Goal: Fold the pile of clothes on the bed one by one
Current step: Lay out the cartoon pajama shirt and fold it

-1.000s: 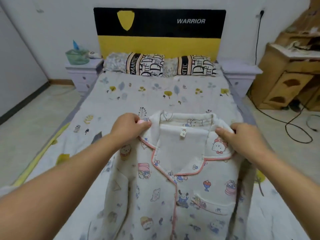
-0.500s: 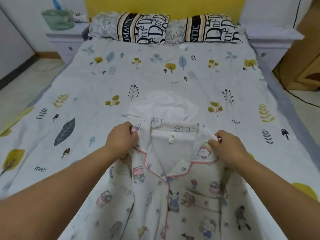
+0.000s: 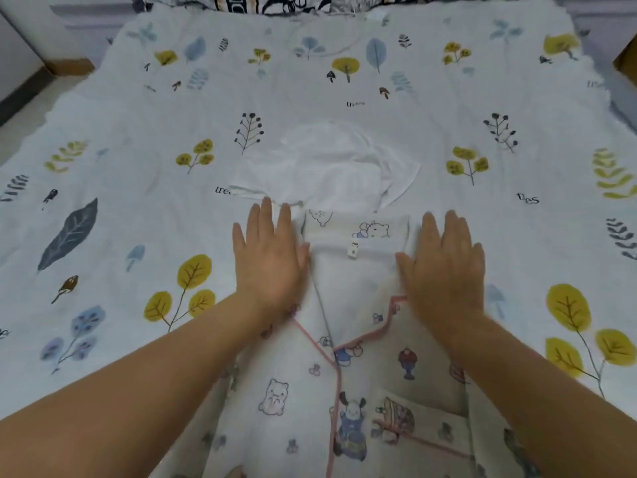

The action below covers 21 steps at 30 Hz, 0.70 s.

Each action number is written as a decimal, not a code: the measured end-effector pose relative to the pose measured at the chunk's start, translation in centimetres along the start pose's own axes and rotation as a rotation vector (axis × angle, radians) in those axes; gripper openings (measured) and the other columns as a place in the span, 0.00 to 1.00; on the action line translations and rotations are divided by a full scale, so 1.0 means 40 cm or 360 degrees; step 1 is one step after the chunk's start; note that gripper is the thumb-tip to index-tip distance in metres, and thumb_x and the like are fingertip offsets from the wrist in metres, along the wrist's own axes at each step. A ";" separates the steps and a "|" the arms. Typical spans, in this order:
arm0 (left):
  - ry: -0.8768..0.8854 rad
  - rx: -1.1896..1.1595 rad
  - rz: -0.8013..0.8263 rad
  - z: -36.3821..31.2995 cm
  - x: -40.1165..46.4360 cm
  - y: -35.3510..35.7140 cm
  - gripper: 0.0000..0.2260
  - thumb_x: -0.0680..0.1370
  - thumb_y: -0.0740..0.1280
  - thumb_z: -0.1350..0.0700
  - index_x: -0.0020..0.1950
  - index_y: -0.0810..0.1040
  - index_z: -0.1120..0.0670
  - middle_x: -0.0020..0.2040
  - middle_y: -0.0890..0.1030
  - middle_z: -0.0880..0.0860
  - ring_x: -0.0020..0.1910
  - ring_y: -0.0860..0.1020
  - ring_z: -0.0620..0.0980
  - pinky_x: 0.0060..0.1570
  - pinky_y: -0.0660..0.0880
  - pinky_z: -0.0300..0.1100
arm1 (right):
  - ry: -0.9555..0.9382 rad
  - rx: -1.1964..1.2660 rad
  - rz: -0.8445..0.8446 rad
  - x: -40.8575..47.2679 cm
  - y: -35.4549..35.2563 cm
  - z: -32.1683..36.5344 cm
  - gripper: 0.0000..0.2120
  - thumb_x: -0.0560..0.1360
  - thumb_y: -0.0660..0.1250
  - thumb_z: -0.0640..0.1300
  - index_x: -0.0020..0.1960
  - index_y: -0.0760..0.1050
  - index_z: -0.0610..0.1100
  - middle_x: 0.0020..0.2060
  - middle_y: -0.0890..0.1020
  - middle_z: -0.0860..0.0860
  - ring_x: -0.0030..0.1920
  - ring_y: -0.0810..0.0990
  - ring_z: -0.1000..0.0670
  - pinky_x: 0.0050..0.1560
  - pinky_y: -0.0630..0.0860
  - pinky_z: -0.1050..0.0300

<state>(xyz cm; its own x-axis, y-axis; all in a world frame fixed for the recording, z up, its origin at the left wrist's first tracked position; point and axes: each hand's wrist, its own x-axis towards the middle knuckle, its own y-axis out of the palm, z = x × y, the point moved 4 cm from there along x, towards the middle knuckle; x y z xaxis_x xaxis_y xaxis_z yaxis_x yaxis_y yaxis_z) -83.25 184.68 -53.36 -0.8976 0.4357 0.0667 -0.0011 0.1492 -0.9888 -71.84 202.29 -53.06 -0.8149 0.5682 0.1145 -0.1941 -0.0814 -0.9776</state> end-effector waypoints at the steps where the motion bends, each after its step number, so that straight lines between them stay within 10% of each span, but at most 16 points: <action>1: 0.0070 0.0033 0.0104 -0.015 -0.024 0.030 0.29 0.80 0.51 0.44 0.77 0.47 0.55 0.77 0.45 0.59 0.76 0.44 0.57 0.72 0.42 0.57 | -0.0034 -0.0075 0.0211 -0.028 0.029 0.015 0.33 0.79 0.56 0.54 0.76 0.48 0.39 0.74 0.51 0.35 0.75 0.51 0.37 0.70 0.53 0.36; 4: 0.0166 0.0232 0.0502 0.001 -0.075 0.130 0.31 0.79 0.42 0.37 0.75 0.35 0.50 0.76 0.36 0.55 0.75 0.36 0.56 0.71 0.36 0.58 | -0.0045 -0.0225 0.0653 -0.082 0.123 -0.012 0.36 0.78 0.44 0.63 0.75 0.31 0.46 0.75 0.34 0.44 0.75 0.34 0.43 0.73 0.38 0.40; 13: 0.0186 0.0267 0.1043 0.040 -0.042 0.184 0.32 0.77 0.44 0.34 0.74 0.31 0.46 0.76 0.33 0.52 0.75 0.35 0.54 0.72 0.39 0.58 | -0.0002 -0.0171 0.0917 -0.054 0.164 -0.056 0.36 0.77 0.44 0.65 0.74 0.30 0.51 0.75 0.35 0.47 0.75 0.34 0.47 0.73 0.36 0.41; 21: 0.0115 -0.0340 0.0383 0.107 -0.188 0.010 0.32 0.74 0.45 0.41 0.72 0.64 0.56 0.71 0.66 0.56 0.71 0.62 0.55 0.69 0.57 0.54 | -0.0151 0.0191 0.0671 -0.269 0.016 0.111 0.32 0.80 0.49 0.55 0.76 0.37 0.46 0.76 0.42 0.43 0.76 0.41 0.44 0.74 0.47 0.45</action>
<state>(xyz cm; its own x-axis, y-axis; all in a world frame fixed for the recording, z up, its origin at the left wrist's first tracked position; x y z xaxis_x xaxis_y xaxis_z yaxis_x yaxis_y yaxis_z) -78.38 177.65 -54.84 -0.8273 0.5417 -0.1488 0.3069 0.2139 -0.9274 -65.63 192.50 -54.14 -0.8819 0.3877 -0.2684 0.1083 -0.3876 -0.9154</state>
